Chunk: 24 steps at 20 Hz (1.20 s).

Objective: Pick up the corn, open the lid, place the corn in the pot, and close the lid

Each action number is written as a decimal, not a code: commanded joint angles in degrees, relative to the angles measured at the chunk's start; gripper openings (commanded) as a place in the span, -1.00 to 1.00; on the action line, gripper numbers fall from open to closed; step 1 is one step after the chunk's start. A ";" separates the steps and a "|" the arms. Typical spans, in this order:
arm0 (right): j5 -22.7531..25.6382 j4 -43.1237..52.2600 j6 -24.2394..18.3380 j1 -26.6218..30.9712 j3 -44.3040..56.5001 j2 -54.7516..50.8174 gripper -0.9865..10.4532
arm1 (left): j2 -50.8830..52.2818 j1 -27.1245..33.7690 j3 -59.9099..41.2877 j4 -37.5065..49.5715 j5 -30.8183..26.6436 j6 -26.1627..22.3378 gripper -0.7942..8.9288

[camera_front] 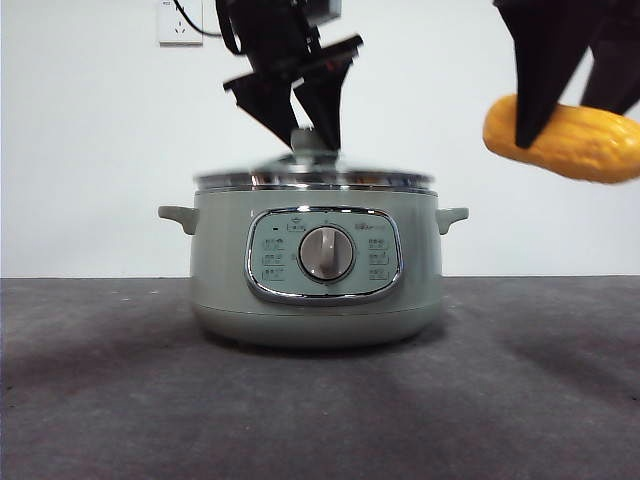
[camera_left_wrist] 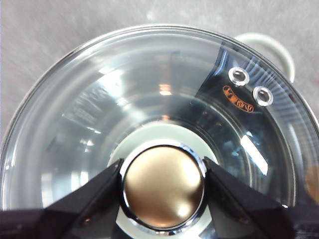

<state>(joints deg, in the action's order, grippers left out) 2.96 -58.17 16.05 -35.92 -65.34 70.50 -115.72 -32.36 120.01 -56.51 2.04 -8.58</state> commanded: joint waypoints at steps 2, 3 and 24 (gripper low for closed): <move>0.02 0.68 0.15 0.00 -6.86 3.69 -0.86 | 6.40 2.84 4.98 -0.35 -0.63 -0.66 -0.86; -0.13 0.74 -0.26 0.00 -9.62 5.46 -0.86 | 7.82 3.74 5.25 -1.18 -0.77 -0.66 -0.86; -4.09 12.94 -7.45 0.00 -42.29 52.22 -0.86 | 18.64 25.86 5.25 -9.84 -0.09 -1.79 -0.86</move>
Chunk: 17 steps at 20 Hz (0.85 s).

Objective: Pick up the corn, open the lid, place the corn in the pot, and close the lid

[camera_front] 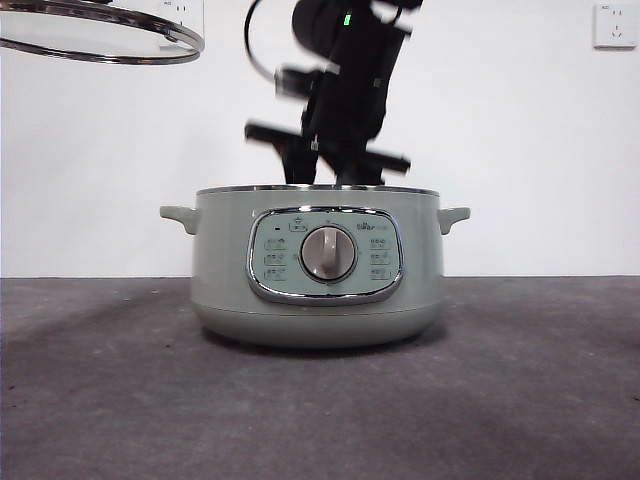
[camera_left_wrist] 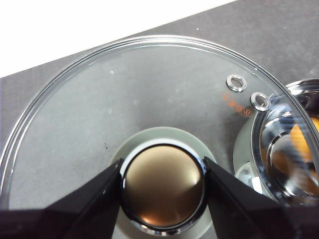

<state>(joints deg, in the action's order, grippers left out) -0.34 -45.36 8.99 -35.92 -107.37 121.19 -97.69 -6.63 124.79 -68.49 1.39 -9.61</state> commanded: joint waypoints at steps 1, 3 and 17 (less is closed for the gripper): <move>-1.38 -0.07 -0.39 0.00 -0.26 2.56 -0.86 | 0.61 0.13 0.46 2.16 0.57 -0.76 -0.86; -1.51 -0.83 -0.39 0.00 -0.26 3.78 -0.86 | 0.61 0.11 0.46 2.38 0.59 -0.76 -0.86; 0.85 -7.13 -0.22 -0.63 -6.51 -1.51 0.11 | -0.02 0.11 0.46 2.54 3.56 -0.66 -0.86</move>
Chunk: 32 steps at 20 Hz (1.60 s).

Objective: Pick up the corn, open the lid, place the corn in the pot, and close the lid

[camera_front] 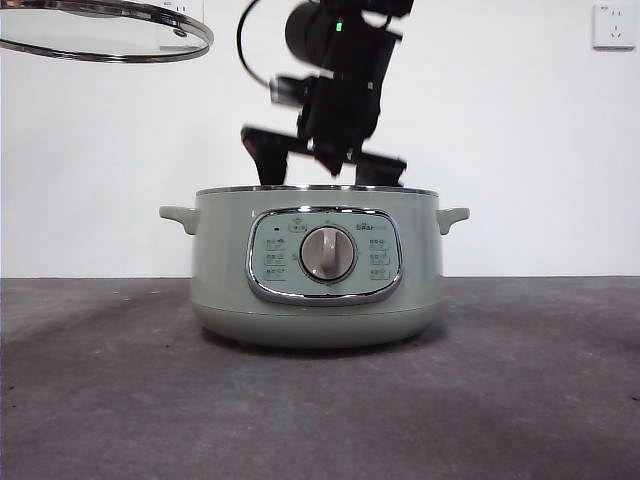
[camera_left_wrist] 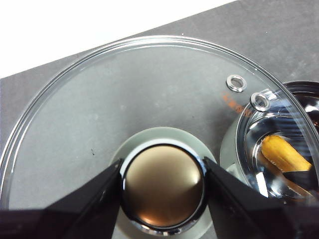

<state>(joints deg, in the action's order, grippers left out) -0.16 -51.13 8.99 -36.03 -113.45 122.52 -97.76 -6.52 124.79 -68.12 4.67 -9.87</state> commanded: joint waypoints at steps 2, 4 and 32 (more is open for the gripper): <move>3.69 -5.75 -0.50 -1.11 -0.39 -6.95 0.11 | -0.37 -0.04 0.46 2.14 1.60 0.28 -0.86; 6.36 -10.99 -1.18 -1.22 -0.28 -11.28 0.06 | -0.98 -0.59 0.46 2.14 4.81 0.52 -0.86; 13.99 -12.57 11.06 -1.51 55.84 -65.33 -0.86 | -21.99 -24.33 0.44 5.77 4.13 0.90 -0.86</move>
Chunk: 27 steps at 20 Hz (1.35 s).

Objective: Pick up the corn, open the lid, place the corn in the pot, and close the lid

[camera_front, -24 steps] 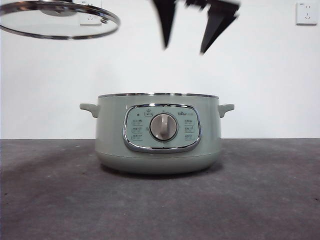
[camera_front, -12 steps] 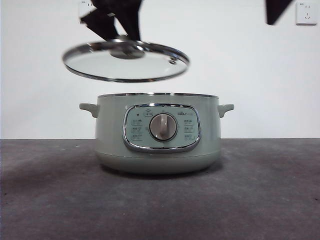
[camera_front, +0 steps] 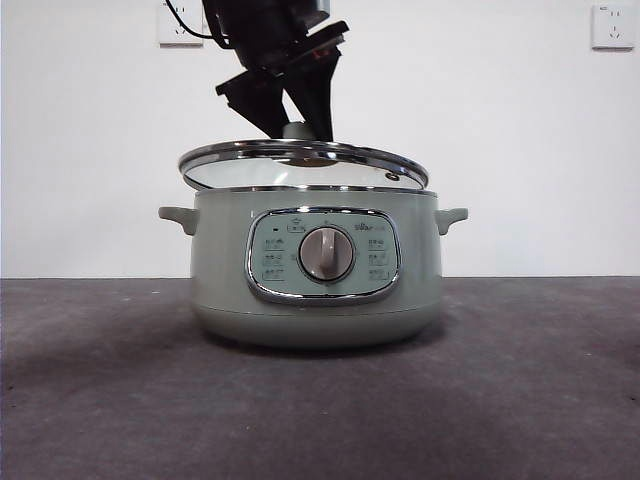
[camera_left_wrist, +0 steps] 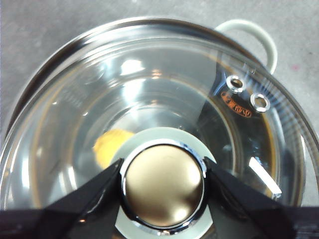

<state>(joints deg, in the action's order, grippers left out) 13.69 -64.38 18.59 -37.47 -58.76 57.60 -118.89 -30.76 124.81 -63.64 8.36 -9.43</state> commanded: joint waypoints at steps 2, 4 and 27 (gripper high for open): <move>-0.44 1.18 1.46 -0.09 1.90 -0.81 -0.86 | -1.49 -0.09 0.42 1.90 0.48 0.66 -0.86; -0.63 1.53 1.46 -0.09 1.92 -0.83 -0.86 | -2.14 -0.09 0.42 2.05 0.37 0.63 -0.86; -1.73 3.13 0.92 -0.07 1.92 -0.83 -0.86 | -0.04 -0.20 0.44 2.51 -4.96 1.49 0.39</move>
<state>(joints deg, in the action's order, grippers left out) 11.99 -61.56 19.53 -37.47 -57.36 56.86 -120.20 -30.89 125.64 -61.34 3.53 -8.47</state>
